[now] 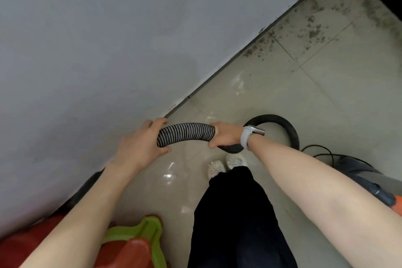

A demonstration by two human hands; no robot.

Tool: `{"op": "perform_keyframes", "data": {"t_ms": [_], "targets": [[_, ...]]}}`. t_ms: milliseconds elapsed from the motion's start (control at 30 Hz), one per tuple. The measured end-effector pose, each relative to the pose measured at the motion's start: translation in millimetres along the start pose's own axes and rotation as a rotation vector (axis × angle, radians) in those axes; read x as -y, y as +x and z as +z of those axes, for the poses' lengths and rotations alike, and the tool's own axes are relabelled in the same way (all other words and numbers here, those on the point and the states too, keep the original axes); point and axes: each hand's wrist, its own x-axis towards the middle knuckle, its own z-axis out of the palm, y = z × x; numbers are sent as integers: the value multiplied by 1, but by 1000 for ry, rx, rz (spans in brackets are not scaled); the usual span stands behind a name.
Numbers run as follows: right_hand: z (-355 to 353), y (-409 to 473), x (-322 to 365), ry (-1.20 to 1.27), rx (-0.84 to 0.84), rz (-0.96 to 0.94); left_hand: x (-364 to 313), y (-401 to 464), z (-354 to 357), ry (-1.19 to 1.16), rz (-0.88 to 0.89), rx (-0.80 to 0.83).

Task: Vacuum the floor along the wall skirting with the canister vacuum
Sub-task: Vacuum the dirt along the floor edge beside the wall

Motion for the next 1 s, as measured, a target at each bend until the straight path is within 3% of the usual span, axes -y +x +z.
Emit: {"op": "perform_keyframes", "data": {"t_ms": [133,233,300,400,533,667,867,933,1000], "targets": [[7,-20,-21,206,149,150,-9,0,11,117,146,-114],[14,-39,-37,461,385,199,-17,5,19,213,354,-203],[14,-51,-48,483,508,205,-25,7,21,211,384,-89],[1,-73,-64,461,516,214,-44,10,27,111,379,90],[-30,-96,-89,214,284,235,-85,24,30,10,412,194],[-55,-117,-116,151,100,199,-133,52,17,-23,503,277],[-77,-162,-143,51,-771,164,-228,100,-15,-195,488,377],[-94,-172,-152,55,-806,259,-258,113,-23,-192,522,380],[-112,-181,-165,96,-659,313,-282,124,-27,-104,573,294]]}}
